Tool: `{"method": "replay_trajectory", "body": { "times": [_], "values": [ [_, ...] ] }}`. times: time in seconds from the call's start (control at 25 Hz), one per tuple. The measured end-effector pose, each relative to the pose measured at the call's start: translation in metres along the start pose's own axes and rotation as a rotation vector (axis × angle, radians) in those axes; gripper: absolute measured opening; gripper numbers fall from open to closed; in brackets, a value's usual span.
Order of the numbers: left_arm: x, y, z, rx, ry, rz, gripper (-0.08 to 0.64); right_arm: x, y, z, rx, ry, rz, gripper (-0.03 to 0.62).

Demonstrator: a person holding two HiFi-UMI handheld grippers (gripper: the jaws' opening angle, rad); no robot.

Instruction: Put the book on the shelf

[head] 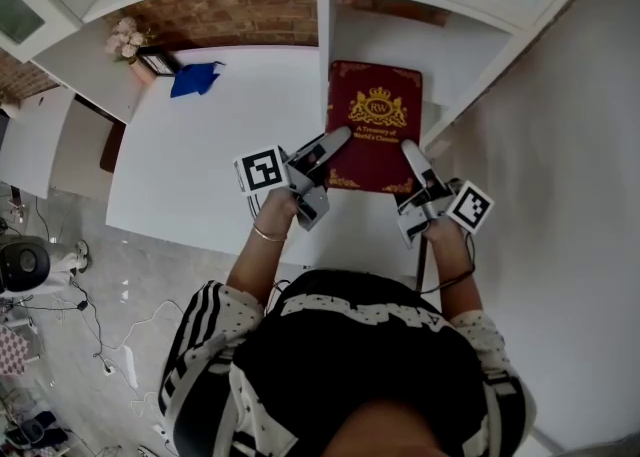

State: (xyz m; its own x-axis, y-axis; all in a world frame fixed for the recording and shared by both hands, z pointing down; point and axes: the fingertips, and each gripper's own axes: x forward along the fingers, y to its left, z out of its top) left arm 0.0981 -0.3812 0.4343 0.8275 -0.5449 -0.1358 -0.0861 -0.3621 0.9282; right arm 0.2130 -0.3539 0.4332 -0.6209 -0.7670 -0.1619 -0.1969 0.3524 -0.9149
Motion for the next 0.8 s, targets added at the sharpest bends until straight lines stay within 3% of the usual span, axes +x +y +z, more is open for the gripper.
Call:
{"method": "replay_trajectory", "body": {
  "times": [0.6,0.8],
  "values": [
    [0.003,0.006,0.008,-0.018,-0.01,0.012,0.258,-0.023,0.005,-0.027,-0.067,0.066,0.002,0.276],
    [0.01,0.006,0.017,-0.02,-0.013,0.006,0.258,-0.025,0.001,-0.036,-0.04,0.089,0.001,0.276]
  ]
}}
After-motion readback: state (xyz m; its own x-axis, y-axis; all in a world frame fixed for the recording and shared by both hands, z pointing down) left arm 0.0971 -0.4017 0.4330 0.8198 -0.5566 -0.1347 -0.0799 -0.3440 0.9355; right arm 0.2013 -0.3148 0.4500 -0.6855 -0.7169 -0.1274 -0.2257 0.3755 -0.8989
